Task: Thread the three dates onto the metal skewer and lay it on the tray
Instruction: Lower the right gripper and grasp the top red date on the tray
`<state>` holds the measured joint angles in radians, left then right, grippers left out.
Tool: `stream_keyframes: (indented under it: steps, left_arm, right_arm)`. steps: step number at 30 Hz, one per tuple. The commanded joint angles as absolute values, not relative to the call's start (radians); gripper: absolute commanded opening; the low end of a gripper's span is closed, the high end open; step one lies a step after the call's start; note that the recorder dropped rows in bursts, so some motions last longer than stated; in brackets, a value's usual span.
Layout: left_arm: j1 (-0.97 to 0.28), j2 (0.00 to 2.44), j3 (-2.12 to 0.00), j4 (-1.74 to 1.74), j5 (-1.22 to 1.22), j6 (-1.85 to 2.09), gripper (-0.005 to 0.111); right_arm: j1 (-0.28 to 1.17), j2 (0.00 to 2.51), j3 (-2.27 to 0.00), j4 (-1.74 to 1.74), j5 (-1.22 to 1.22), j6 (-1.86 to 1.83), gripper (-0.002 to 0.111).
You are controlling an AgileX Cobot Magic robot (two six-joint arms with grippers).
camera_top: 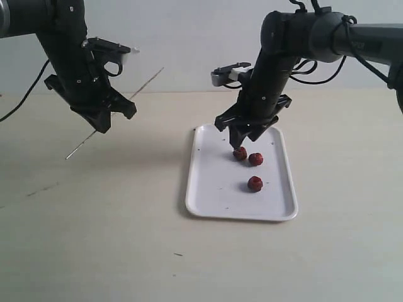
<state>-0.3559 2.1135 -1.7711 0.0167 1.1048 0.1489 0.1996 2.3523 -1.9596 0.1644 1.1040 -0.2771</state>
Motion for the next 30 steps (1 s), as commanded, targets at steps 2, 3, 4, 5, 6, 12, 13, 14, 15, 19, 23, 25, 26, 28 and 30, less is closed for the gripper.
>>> stream_keyframes:
  steps: [2,3,4,5,6,12,13,14,15,19,23,25,26,28,30]
  left_arm:
    - [-0.359,2.102,-1.769,0.011,1.087,0.153,0.0]
    - [-0.359,2.102,-1.769,0.011,1.085,0.153,0.0]
    - [-0.359,2.102,-1.769,0.011,1.085,0.153,0.0]
    - [-0.359,2.102,-1.769,0.011,1.085,0.153,0.0]
    - [-0.359,2.102,-1.769,0.011,1.085,0.153,0.0]
    - [-0.359,2.102,-1.769,0.011,1.081,0.153,0.0]
    - [-0.359,2.102,-1.769,0.009,1.082,0.153,0.0]
    - [-0.359,2.102,-1.769,0.009,1.082,0.153,0.0]
    - [-0.359,2.102,-1.769,0.007,1.082,0.153,0.0]
    - [-0.359,2.102,-1.769,0.007,1.082,0.153,0.0]
    - [-0.359,2.102,-1.769,0.007,1.082,0.153,0.0]
    - [-0.359,2.102,-1.769,0.0,1.079,0.153,0.0]
    - [-0.359,2.102,-1.769,0.0,1.077,0.153,0.0]
    - [-0.359,2.102,-1.769,-0.007,1.075,0.153,0.0]
    - [-0.359,2.102,-1.769,-0.007,1.074,0.153,0.0]
  right_arm:
    - [0.198,2.386,-2.015,0.165,1.094,-0.286,0.049]
    - [0.198,2.389,-2.021,0.165,1.096,-0.286,0.049]
    - [0.203,2.394,-2.021,0.163,1.096,-0.286,0.049]
    - [0.206,2.397,-2.023,0.163,1.096,-0.286,0.049]
    - [0.214,2.403,-2.023,0.158,1.096,-0.288,0.049]
    - [0.261,2.428,-2.023,0.029,1.079,-0.281,0.049]
    - [0.263,2.431,-2.023,0.022,1.077,-0.269,0.049]
    - [0.265,2.431,-2.023,0.015,1.076,-0.257,0.049]
    - [0.265,2.433,-2.023,0.015,1.076,-0.257,0.049]
    - [0.265,2.439,-2.023,0.019,1.088,-0.257,0.049]
    - [0.265,2.45,-2.023,0.019,1.092,-0.257,0.049]
    - [0.265,2.456,-2.023,0.019,1.099,-0.257,0.049]
    - [0.265,2.46,-2.023,0.019,1.103,-0.257,0.049]
    - [0.265,2.462,-2.023,0.019,1.103,-0.257,0.049]
    - [0.265,2.462,-2.023,0.019,1.107,-0.257,0.049]
